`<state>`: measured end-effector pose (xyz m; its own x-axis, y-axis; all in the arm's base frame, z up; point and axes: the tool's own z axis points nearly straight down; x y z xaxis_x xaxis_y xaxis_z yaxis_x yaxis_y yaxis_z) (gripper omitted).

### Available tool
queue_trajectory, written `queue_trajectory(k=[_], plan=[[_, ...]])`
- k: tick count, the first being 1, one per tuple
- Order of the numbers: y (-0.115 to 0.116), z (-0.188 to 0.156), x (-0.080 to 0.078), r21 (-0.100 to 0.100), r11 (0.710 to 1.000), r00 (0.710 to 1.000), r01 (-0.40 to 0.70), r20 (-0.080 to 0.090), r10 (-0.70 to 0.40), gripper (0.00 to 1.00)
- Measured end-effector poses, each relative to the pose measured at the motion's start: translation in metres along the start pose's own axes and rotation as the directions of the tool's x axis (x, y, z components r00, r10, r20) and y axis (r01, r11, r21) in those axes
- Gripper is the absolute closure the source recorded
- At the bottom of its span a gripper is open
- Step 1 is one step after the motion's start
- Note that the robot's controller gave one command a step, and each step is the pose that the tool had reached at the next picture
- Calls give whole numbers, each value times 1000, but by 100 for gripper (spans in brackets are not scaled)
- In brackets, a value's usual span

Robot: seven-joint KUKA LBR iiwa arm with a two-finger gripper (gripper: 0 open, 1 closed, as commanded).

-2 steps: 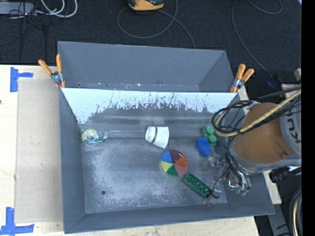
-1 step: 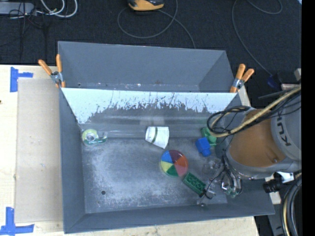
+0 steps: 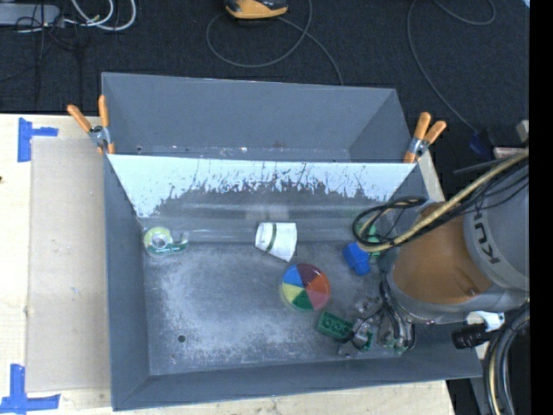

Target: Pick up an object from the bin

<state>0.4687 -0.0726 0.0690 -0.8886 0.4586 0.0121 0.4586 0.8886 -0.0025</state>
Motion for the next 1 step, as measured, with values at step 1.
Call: queue_trajectory(k=[1], plan=[[0,0,0,0,1000,1000,1,0,-1,100]])
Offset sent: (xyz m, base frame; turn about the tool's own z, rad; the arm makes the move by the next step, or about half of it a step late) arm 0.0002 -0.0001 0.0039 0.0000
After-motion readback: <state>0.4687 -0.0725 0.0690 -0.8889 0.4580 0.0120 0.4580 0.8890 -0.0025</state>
